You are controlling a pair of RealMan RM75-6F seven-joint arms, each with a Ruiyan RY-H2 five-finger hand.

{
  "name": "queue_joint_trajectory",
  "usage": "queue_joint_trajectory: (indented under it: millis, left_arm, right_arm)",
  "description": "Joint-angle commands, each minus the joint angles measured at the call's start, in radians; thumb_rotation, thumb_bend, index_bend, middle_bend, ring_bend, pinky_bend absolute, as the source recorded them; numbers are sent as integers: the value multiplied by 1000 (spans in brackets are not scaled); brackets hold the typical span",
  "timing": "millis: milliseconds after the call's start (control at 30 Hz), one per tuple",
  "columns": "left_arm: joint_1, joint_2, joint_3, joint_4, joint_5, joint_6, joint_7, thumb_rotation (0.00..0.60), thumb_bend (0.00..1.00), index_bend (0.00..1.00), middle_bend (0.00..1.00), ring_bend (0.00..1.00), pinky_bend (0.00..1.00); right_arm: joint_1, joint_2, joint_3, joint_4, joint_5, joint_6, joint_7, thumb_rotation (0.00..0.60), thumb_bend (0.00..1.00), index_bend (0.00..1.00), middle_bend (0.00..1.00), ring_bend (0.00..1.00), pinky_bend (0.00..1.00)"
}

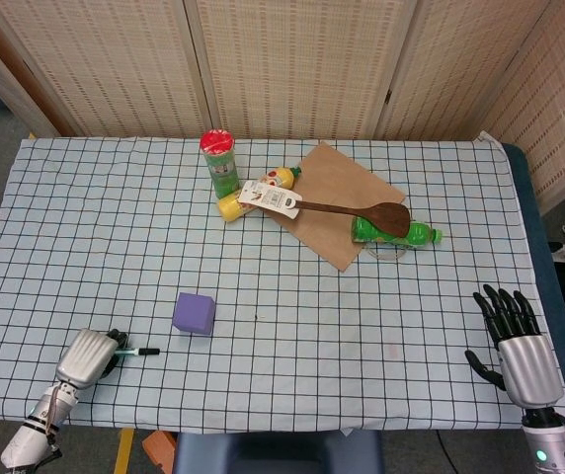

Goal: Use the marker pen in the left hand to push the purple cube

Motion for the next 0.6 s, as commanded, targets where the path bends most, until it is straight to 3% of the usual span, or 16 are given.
queue_joint_trajectory:
  millis: [33,267,433,600]
  left_arm:
    - [8,-28,-9,43,33,84,-75,600,531,750,768,822,1000]
    - [1,-65,-34,204,79,215,-198,600,589,819,838,832,1000]
    - [-49,-71,-45,320,81,184,-295,600,596,826,840,832,1000]
    - [-95,-106,-33,412,95,136,-309,600,600,827,841,832,1000]
  right_arm:
    - [1,-1,0,1,1,-2,-1,600,129,0,0,0,0]
    - [4,-2,1,2,8,-13,-2,600,129,0,0,0,0]
    - [4,-4,1,1,8,-11,-7,600,129,0,0,0,0]
    - [6,-9,-1,1,8,-20,-17,600,129,0,0,0,0]
